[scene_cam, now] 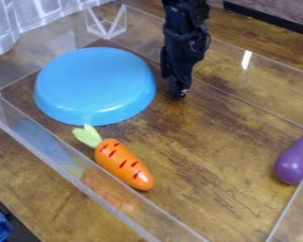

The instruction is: Move the carrot to the left side

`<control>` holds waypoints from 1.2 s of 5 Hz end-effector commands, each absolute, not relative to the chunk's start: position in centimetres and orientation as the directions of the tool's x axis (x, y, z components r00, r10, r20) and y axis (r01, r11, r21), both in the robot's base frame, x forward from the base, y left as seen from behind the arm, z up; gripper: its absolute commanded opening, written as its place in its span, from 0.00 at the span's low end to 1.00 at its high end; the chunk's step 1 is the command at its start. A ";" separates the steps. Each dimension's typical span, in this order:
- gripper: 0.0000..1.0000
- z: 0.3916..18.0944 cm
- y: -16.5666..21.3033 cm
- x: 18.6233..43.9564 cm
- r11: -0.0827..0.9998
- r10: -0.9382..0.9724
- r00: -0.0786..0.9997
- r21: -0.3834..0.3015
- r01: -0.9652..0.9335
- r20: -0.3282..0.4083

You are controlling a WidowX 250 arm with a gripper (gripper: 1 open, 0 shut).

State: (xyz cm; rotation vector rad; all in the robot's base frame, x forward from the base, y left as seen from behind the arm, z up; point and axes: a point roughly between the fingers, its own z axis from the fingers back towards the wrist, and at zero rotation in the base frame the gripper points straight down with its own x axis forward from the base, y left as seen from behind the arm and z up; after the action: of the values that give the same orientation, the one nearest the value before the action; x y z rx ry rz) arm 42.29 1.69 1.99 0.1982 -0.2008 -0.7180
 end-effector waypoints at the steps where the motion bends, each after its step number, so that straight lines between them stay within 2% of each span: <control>1: 1.00 -0.1 1.2 40.2 0.751 -0.652 0.754 0.206 0.628 0.082; 6: 1.00 0.4 0.0 37.6 0.800 -0.592 0.797 0.196 0.566 0.116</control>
State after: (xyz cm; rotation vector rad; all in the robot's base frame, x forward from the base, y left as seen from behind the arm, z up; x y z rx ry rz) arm 39.16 1.05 1.83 0.1765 -0.2294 -0.6036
